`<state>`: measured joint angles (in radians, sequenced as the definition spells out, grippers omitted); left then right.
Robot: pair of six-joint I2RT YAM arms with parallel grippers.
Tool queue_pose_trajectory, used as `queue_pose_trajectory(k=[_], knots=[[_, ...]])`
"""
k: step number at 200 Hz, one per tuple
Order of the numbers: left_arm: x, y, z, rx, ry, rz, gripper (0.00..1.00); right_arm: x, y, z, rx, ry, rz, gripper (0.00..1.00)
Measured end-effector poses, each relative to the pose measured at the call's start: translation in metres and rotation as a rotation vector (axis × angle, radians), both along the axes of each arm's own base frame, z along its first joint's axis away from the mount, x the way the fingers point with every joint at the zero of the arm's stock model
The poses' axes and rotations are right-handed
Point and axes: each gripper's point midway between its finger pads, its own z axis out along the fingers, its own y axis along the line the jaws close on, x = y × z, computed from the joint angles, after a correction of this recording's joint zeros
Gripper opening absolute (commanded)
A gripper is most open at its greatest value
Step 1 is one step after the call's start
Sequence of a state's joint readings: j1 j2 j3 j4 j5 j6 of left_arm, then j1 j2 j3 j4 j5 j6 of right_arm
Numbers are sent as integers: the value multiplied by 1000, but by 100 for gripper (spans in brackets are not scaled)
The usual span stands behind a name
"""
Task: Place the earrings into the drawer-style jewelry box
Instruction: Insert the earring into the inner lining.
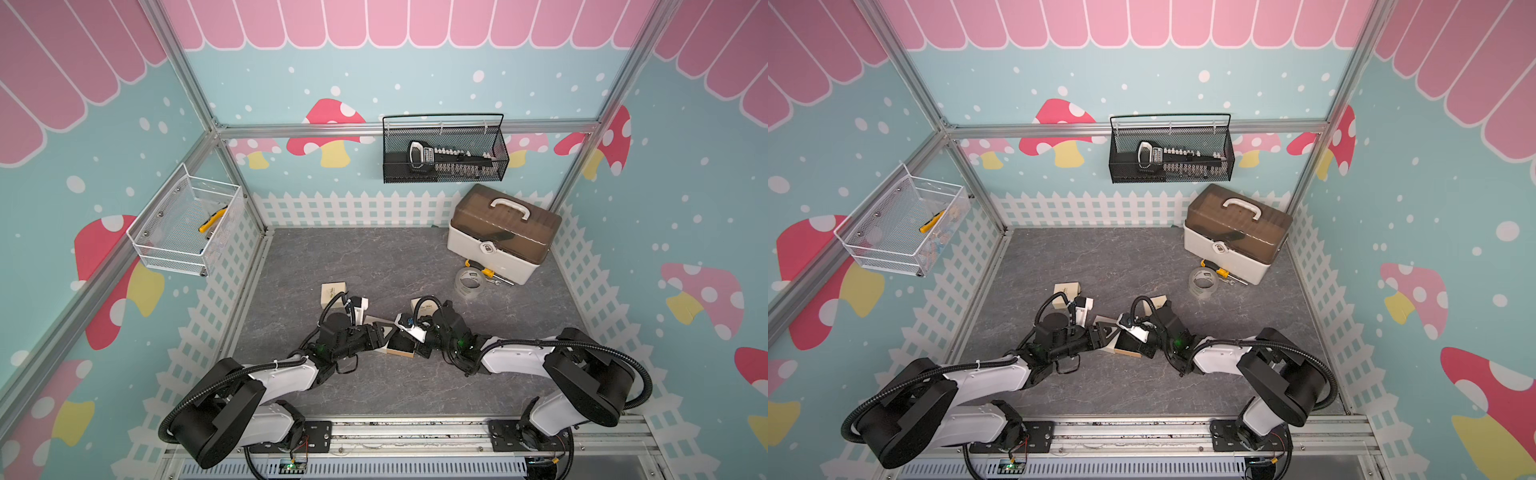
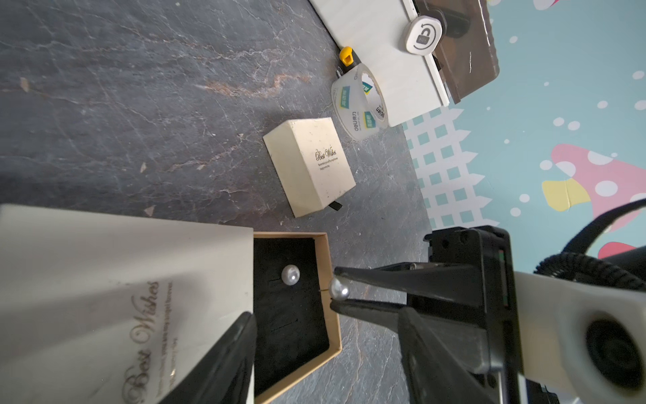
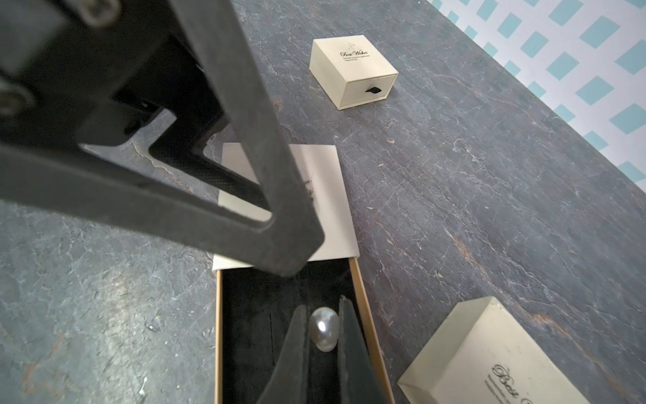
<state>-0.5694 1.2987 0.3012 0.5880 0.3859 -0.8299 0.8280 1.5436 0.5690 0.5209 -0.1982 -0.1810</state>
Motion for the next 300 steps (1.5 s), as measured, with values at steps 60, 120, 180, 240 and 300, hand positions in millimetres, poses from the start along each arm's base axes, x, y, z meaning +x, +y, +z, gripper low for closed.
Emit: queue_pose_trajectory(k=[60, 120, 180, 240, 300], knots=[[-4, 0, -4, 12, 8, -25, 65, -6, 4, -4, -10, -2, 32, 0], [-7, -1, -8, 20, 14, -46, 65, -6, 4, -15, -37, 3, 42, 0], [-7, -1, -10, 24, 20, -45, 65, -9, 5, -20, -50, 6, 55, 0], [-7, 0, -11, 26, 23, -43, 64, -10, 5, -25, -64, 7, 67, 0], [-7, 1, -15, 38, 31, -45, 64, -13, 6, -29, -86, 15, 79, 0]])
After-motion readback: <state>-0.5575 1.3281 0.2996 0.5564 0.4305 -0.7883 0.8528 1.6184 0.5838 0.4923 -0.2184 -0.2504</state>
